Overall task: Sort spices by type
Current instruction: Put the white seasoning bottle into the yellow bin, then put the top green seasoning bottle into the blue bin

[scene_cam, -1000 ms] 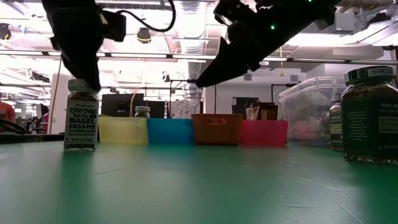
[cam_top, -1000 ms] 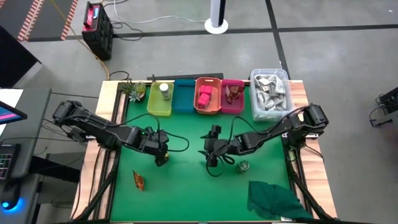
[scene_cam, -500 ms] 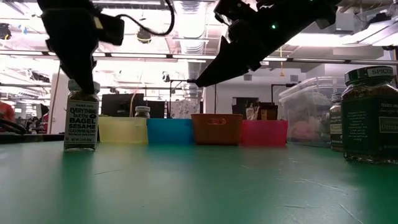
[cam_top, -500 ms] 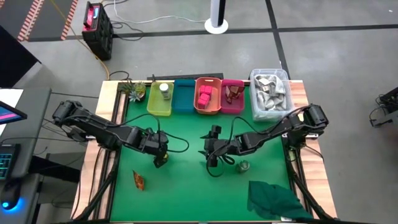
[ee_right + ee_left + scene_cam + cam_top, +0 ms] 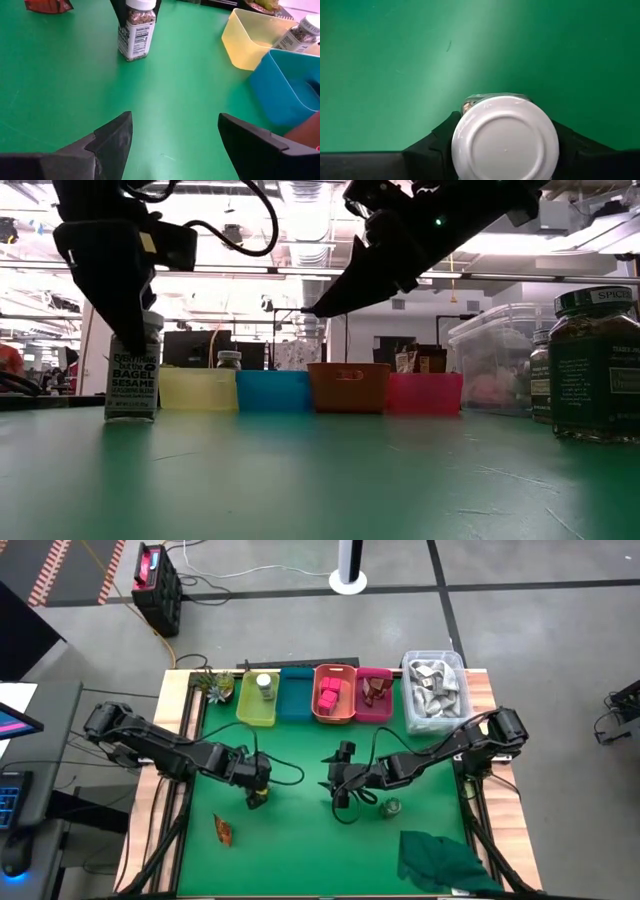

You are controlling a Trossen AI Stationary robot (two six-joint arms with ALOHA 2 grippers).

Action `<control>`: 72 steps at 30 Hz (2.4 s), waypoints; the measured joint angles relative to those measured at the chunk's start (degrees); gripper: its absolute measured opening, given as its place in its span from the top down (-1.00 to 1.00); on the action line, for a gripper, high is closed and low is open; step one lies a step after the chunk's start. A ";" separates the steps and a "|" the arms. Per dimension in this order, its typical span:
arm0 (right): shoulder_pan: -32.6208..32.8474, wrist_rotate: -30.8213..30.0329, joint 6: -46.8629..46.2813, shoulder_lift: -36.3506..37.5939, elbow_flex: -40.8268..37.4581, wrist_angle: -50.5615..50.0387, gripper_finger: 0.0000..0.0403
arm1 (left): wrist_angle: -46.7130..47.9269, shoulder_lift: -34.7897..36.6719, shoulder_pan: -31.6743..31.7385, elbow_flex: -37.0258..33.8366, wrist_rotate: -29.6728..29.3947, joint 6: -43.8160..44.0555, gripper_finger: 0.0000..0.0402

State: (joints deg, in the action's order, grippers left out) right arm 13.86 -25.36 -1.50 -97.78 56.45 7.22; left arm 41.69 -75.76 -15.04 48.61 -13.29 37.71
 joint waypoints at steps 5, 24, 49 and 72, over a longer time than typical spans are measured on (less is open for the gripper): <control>0.04 0.00 -0.09 0.00 0.00 0.25 -0.60 | 2.56 1.15 4.92 2.94 1.04 -5.10 0.05; 0.40 2.04 -0.02 0.00 0.00 1.49 -0.60 | 10.88 4.42 31.03 15.17 -1.06 -27.61 0.05; -0.88 6.10 -1.57 -2.13 -0.02 3.28 -0.60 | 7.47 -8.32 52.27 15.26 5.13 -44.96 0.05; -1.20 5.86 0.39 -2.42 0.02 0.66 -0.60 | 4.73 -8.73 52.50 17.38 4.93 -47.63 -0.58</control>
State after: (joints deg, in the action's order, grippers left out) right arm 12.67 -19.50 -1.11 -100.19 56.47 7.88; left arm 46.42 -84.49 37.46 66.00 -8.36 -9.92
